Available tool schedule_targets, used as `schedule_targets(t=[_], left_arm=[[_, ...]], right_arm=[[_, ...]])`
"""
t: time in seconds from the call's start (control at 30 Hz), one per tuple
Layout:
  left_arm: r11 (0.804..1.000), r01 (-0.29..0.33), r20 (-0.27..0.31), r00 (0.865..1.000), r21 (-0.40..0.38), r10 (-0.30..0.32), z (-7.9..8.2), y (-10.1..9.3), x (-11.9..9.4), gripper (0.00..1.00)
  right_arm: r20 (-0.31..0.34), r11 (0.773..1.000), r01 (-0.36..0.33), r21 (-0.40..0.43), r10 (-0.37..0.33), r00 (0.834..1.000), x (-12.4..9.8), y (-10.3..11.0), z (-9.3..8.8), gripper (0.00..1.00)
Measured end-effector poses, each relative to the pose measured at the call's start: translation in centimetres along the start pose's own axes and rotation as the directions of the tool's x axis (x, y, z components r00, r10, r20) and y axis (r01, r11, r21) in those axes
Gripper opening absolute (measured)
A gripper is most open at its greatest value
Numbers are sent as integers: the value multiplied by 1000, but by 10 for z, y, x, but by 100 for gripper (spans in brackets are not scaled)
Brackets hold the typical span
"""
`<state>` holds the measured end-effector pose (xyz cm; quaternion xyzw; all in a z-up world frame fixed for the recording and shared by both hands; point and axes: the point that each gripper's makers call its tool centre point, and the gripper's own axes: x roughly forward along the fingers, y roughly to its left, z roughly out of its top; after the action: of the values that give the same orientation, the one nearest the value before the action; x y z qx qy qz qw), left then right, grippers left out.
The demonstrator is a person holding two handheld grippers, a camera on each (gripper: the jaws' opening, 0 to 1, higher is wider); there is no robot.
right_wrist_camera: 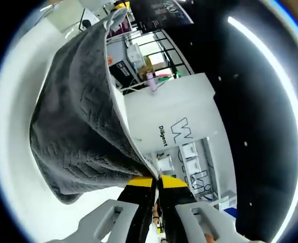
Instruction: Fold the towel on the table until its edges align and the towel forms a compact rectangular stack.
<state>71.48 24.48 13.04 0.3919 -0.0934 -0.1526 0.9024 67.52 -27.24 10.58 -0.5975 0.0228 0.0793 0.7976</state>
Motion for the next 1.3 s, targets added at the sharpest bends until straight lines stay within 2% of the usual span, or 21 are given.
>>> schedule_targets(t=[0.17,0.5,0.7,0.83,1.0,1.1,1.3], left_arm=[[1000,23,-14,1000,-1,-23,2,-6,-14,1],[997,76,-54,996,15,-75,2,-41,-64,1],[997,78,-51,996,13,-77,9,-46,-87,1],[993,114,-80,990,-4,-114,-3,-58,-82,1],[989,148,-115,982,-15,-149,-24,-77,-65,1],[985,170,-144,975,-18,-171,-41,-90,-54,1],[979,198,-181,962,-50,-204,-66,-102,-35,1]], right_arm=[[-19,1000,-28,-8,28,999,-24,9,-4,0],[-46,994,-96,-45,94,995,-71,45,-2,0],[-48,993,-115,-27,114,992,-93,56,-2,0],[-69,988,-155,-21,153,986,-89,76,-10,0],[-107,980,-197,-23,193,975,-66,105,-30,0],[-110,978,-209,-1,208,972,-54,115,-39,0],[-129,977,-211,16,211,969,-25,131,-53,0]])
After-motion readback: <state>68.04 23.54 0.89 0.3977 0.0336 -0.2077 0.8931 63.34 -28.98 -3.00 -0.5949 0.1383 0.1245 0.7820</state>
